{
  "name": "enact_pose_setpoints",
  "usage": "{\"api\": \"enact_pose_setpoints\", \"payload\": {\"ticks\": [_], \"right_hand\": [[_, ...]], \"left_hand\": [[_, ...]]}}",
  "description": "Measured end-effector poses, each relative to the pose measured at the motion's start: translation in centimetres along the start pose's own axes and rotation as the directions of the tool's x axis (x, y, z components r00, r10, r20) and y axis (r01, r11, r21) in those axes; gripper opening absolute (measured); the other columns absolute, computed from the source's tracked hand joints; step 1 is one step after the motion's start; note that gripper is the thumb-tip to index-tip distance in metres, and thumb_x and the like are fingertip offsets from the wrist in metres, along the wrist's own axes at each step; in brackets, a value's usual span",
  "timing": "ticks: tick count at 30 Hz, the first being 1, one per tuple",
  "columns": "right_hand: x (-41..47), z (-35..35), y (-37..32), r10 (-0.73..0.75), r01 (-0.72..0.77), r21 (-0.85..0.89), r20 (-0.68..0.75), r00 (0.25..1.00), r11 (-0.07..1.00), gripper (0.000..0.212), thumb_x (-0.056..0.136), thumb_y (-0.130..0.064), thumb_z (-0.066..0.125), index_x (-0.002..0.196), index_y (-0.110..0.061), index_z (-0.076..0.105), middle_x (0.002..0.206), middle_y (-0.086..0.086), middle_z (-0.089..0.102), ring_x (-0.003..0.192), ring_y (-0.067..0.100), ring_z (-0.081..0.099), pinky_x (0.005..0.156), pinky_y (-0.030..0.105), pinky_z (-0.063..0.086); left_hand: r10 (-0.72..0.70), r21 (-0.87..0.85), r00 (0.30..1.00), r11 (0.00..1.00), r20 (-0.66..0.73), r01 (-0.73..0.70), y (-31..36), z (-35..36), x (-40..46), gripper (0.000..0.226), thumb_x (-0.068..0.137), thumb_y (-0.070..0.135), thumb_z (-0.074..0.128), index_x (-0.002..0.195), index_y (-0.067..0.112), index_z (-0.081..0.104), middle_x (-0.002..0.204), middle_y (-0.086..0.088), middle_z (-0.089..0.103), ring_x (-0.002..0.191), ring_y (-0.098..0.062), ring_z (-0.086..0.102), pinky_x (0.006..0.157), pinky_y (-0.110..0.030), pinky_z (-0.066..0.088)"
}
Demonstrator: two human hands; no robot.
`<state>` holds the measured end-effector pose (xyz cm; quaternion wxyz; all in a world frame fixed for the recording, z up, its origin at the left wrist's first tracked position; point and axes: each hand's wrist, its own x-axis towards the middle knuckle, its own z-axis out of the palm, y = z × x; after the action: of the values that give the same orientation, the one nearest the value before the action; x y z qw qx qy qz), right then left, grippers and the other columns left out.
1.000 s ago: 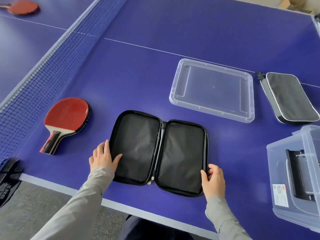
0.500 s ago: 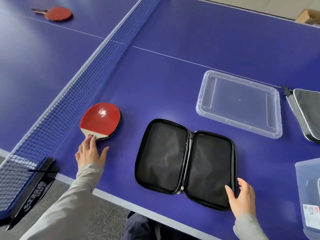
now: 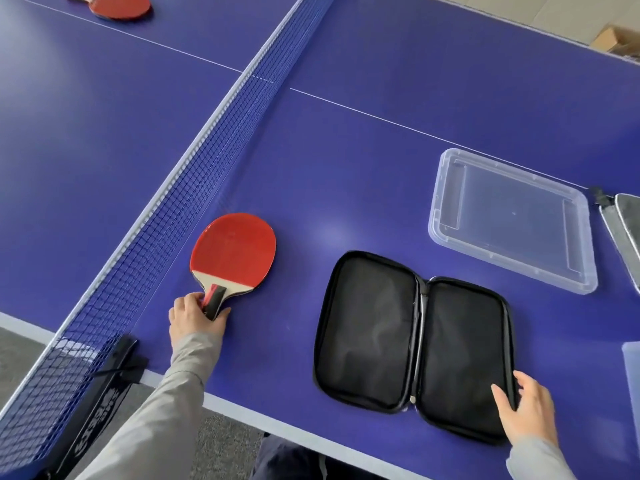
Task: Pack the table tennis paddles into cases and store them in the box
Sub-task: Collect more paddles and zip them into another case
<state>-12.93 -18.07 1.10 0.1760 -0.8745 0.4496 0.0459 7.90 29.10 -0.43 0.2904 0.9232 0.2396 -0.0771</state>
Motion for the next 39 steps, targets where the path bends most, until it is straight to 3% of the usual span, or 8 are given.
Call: {"api": "enact_pose_setpoints", "payload": {"ticks": [6,12,17,25,29,33,37,39], "right_hand": [[-0.4,-0.2,-0.5,0.044,-0.044,-0.025,0.017,0.999,0.999,0.049,0.087,-0.019,0.063,0.132,-0.003,0.048,0.133,0.022,0.047,0.126,0.037,0.041,0.101,0.052,0.038],[-1.2,-0.3,-0.7,0.064,-0.063,-0.02,0.041,0.997,0.998,0.049,0.089,-0.02,0.061,0.132,-0.005,0.046,0.135,0.018,0.046,0.127,0.035,0.04,0.1,0.05,0.039],[-1.5,-0.5,0.1,0.062,-0.06,-0.042,0.049,0.997,0.997,0.048,0.091,-0.021,0.058,0.135,-0.007,0.045,0.136,0.016,0.046,0.128,0.033,0.039,0.098,0.047,0.037],[-0.6,-1.5,3.4,-0.026,0.037,-0.116,0.095,0.995,0.993,0.053,0.096,-0.032,0.048,0.144,-0.013,0.034,0.151,0.006,0.034,0.14,0.022,0.029,0.105,0.039,0.032],[0.3,-2.0,5.2,-0.085,0.108,-0.156,0.146,0.986,0.982,0.057,0.098,-0.038,0.04,0.148,-0.017,0.024,0.157,0.003,0.021,0.145,0.018,0.017,0.111,0.034,0.028],[0.8,-2.2,6.5,-0.156,0.183,-0.145,0.181,0.971,0.972,0.057,0.099,-0.041,0.037,0.149,-0.019,0.021,0.158,0.001,0.017,0.146,0.017,0.013,0.112,0.031,0.026],[0.8,-1.8,7.0,-0.242,0.266,-0.087,0.218,0.945,0.96,0.059,0.098,-0.044,0.036,0.15,-0.021,0.017,0.159,-0.001,0.014,0.147,0.015,0.009,0.113,0.029,0.022],[0.8,-1.5,7.0,-0.292,0.314,-0.061,0.235,0.927,0.947,0.06,0.098,-0.046,0.035,0.15,-0.022,0.017,0.159,-0.002,0.012,0.147,0.015,0.007,0.114,0.029,0.02]], "left_hand": [[-0.062,-0.068,0.998,0.996,0.006,0.062,-0.2,0.0,0.8,0.04,0.075,0.019,0.075,0.106,-0.002,0.06,0.106,-0.024,0.057,0.105,-0.041,0.048,0.093,-0.046,0.039],[-0.083,-0.182,0.996,0.98,-0.03,0.077,0.2,-0.4,0.2,0.019,0.074,0.02,0.075,0.08,0.011,0.06,0.085,-0.016,0.061,0.081,-0.038,0.056,0.074,-0.045,0.049],[-0.084,-0.228,0.995,0.971,-0.059,0.069,1.5,0.2,-2.8,0.028,0.074,0.023,0.074,0.061,0.019,0.05,0.063,-0.004,0.051,0.059,-0.034,0.053,0.058,-0.04,0.049],[-0.103,-0.331,0.994,0.937,0.048,0.113,7.9,4.3,-12.2,0.029,0.074,0.028,0.07,0.066,0.009,0.05,0.058,-0.009,0.05,0.05,-0.027,0.042,0.051,-0.04,0.05],[-0.069,-0.362,0.993,0.927,0.094,0.099,11.8,7.9,-18.0,0.025,0.073,0.027,0.072,0.065,0.015,0.052,0.063,-0.01,0.056,0.051,-0.026,0.048,0.051,-0.037,0.049],[-0.057,-0.348,0.99,0.932,0.128,0.098,15.2,11.9,-23.5,0.022,0.071,0.03,0.075,0.077,0.017,0.058,0.083,-0.01,0.061,0.073,-0.029,0.059,0.072,-0.041,0.052],[-0.038,-0.36,0.983,0.927,0.182,0.102,17.2,15.6,-28.3,0.022,0.07,0.028,0.075,0.068,0.015,0.057,0.073,-0.012,0.061,0.062,-0.03,0.054,0.065,-0.043,0.053],[-0.038,-0.345,0.978,0.932,0.207,0.109,17.9,17.2,-30.0,0.024,0.07,0.029,0.074,0.076,0.01,0.06,0.082,-0.018,0.062,0.075,-0.039,0.058,0.069,-0.044,0.053]]}}
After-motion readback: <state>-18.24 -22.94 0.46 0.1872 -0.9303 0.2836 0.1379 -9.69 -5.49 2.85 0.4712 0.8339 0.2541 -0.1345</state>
